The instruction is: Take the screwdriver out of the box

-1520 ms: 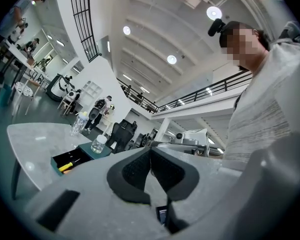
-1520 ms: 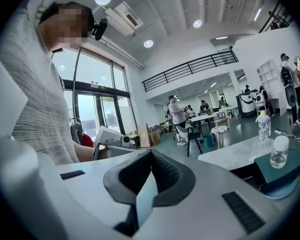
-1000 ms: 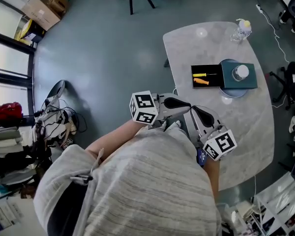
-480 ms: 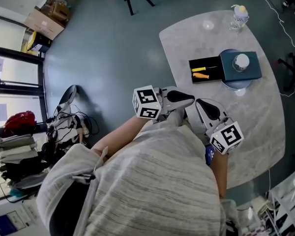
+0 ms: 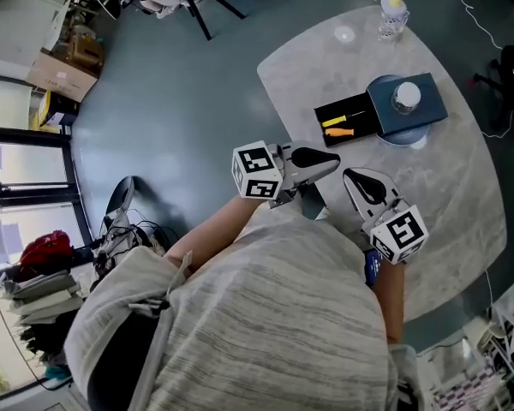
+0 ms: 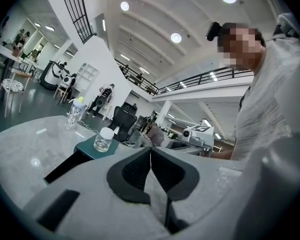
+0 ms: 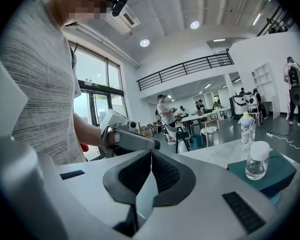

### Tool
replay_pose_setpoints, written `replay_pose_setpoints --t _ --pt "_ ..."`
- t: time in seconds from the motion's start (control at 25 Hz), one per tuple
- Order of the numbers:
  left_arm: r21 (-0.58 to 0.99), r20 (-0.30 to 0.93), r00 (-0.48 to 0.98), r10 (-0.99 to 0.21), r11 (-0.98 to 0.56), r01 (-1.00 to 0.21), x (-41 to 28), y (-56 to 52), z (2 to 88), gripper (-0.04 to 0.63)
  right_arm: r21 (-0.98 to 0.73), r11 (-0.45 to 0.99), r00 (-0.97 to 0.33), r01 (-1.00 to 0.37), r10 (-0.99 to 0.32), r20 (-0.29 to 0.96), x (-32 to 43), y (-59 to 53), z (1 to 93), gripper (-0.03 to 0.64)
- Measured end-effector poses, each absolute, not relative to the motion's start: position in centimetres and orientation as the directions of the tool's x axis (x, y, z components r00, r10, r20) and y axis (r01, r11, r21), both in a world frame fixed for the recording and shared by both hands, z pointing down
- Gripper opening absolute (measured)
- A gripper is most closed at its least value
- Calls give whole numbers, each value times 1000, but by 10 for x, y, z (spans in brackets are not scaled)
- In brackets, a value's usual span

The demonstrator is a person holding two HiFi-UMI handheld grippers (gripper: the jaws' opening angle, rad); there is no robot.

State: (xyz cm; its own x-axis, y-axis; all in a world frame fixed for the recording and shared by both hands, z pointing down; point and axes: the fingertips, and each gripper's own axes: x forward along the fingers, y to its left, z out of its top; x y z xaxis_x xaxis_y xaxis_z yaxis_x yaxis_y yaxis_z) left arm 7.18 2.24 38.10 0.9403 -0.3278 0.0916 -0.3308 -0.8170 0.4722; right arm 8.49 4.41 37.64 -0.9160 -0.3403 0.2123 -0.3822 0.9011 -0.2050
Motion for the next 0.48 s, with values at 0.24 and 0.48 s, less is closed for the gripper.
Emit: replay_pose_setpoints --t 0.24,0.48 --pt "509 57 966 -254 -825 -247 54 -10 393 18 -148 881 -868 -449 -391 304 64 19 388 11" --pt "519 53 984 -171 -837 -174 20 -52 408 18 -68 865 -812 -497 -436 387 25 -26 405 11"
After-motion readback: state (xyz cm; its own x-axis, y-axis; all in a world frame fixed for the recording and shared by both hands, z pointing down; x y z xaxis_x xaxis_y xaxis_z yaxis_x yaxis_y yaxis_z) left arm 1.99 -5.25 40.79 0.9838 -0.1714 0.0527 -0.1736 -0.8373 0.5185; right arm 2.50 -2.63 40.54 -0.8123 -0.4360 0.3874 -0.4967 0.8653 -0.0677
